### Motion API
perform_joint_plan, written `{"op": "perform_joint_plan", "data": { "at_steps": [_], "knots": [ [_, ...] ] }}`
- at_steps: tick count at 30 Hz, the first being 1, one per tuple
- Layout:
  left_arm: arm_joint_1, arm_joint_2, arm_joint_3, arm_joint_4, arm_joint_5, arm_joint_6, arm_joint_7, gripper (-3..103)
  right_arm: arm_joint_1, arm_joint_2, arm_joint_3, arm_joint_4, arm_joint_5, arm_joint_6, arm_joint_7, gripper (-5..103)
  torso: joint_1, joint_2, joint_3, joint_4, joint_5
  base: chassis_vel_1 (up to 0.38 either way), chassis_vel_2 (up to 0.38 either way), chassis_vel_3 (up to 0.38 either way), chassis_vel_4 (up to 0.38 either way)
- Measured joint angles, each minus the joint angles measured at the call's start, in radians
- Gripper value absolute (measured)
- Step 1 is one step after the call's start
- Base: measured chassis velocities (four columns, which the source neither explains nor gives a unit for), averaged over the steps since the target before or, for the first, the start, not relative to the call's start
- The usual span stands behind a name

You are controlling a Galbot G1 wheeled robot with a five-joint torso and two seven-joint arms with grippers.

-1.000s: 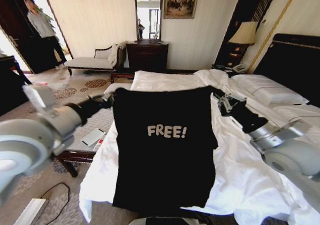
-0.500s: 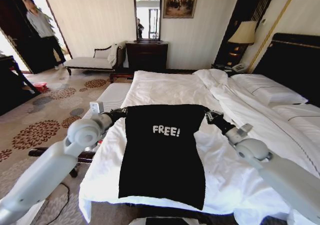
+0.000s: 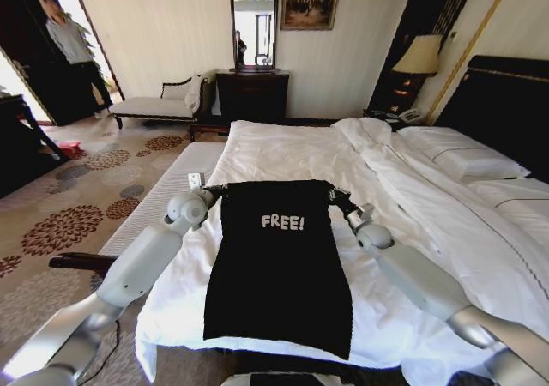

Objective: Fold the clothes on the bed.

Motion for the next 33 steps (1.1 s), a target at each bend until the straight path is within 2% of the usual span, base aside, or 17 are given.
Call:
{"op": "perform_joint_plan", "data": {
  "at_steps": [10, 14, 15, 17, 20, 21, 22, 25, 26, 27, 28, 29, 30, 31, 33],
  "knots": [
    [-0.030, -0.091, 0.004, 0.164, 0.039, -0.013, 0.014, 0, 0.071, 0.118, -0.034, -0.242, -0.091, 0.014, 0.070, 0, 0.000, 0.000, 0.000, 0.0001, 0.0001, 0.000, 0.000, 0.000, 0.000],
    [-0.041, -0.121, 0.004, 0.219, 0.070, -0.027, 0.017, 0, 0.082, 0.142, -0.046, -0.271, -0.095, 0.017, 0.097, 0, 0.000, 0.000, 0.000, 0.0000, 0.0000, 0.000, 0.000, 0.000, 0.000],
    [-0.043, -0.128, 0.003, 0.234, 0.080, -0.033, 0.019, -2, 0.086, 0.149, -0.046, -0.275, -0.093, 0.019, 0.105, 0, 0.000, 0.000, 0.000, 0.0000, 0.0000, 0.000, 0.000, 0.000, 0.000],
    [-0.046, -0.133, -0.002, 0.248, 0.089, -0.041, 0.016, 1, 0.089, 0.152, -0.045, -0.278, -0.091, 0.022, 0.110, 0, 0.000, 0.000, 0.000, -0.0001, -0.0005, 0.000, 0.000, 0.000, 0.000],
    [-0.054, -0.136, -0.032, 0.278, 0.091, -0.055, 0.017, 17, 0.105, 0.169, -0.015, -0.268, -0.071, 0.037, 0.139, 16, 0.000, 0.000, 0.000, 0.0001, 0.0001, 0.000, 0.000, 0.000, 0.000],
    [-0.054, -0.136, -0.032, 0.278, 0.091, -0.055, 0.017, 17, 0.105, 0.169, -0.015, -0.268, -0.071, 0.037, 0.139, 16, 0.000, 0.000, 0.000, 0.0001, 0.0001, 0.000, 0.000, 0.000, 0.000],
    [-0.057, -0.131, -0.042, 0.284, 0.085, -0.058, 0.017, 17, 0.111, 0.171, -0.001, -0.260, -0.064, 0.037, 0.158, 21, 0.000, 0.000, 0.000, 0.0001, -0.0001, 0.000, 0.000, 0.000, 0.000],
    [-0.065, -0.102, -0.080, 0.293, 0.040, -0.064, 0.016, 34, 0.125, 0.157, 0.055, -0.228, -0.053, 0.034, 0.223, 37, 0.000, 0.000, 0.000, 0.0007, -0.0002, 0.000, 0.000, 0.000, 0.000],
    [-0.065, -0.102, -0.080, 0.293, 0.040, -0.064, 0.016, 34, 0.125, 0.157, 0.055, -0.228, -0.053, 0.034, 0.223, 37, 0.000, 0.000, 0.000, 0.0007, -0.0002, 0.000, 0.000, 0.000, 0.000],
    [-0.065, -0.093, -0.093, 0.295, 0.030, -0.062, 0.015, 39, 0.123, 0.143, 0.068, -0.217, -0.052, 0.033, 0.232, 43, 0.000, 0.000, 0.000, 0.0007, -0.0002, 0.000, 0.000, 0.000, 0.000],
    [-0.062, -0.085, -0.107, 0.295, 0.021, -0.059, 0.014, 44, 0.117, 0.129, 0.077, -0.204, -0.052, 0.032, 0.237, 43, 0.000, 0.000, 0.000, 0.0005, -0.0002, 0.000, 0.000, 0.000, 0.000],
    [-0.054, -0.077, -0.119, 0.290, 0.010, -0.052, 0.009, 44, 0.103, 0.111, 0.089, -0.182, -0.051, 0.029, 0.242, 48, 0.000, 0.000, 0.000, 0.0001, -0.0002, 0.000, 0.000, 0.000, 0.000],
    [-0.042, -0.067, -0.129, 0.274, -0.006, -0.041, 0.001, 49, 0.087, 0.095, 0.099, -0.160, -0.051, 0.022, 0.247, 54, 0.000, 0.000, 0.000, -0.0001, -0.0003, 0.000, 0.000, 0.000, 0.000],
    [-0.042, -0.067, -0.129, 0.274, -0.006, -0.041, 0.001, 49, 0.087, 0.095, 0.099, -0.160, -0.051, 0.022, 0.247, 54, 0.000, 0.000, 0.000, -0.0001, -0.0003, 0.000, 0.000, 0.000, 0.000],
    [0.009, -0.035, -0.143, 0.190, -0.066, -0.006, -0.035, 60, 0.038, 0.056, 0.133, -0.077, -0.047, 0.000, 0.266, 65, 0.000, 0.000, 0.000, -0.0006, 0.0004, 0.000, 0.000, 0.000, 0.000]
  ]
}}
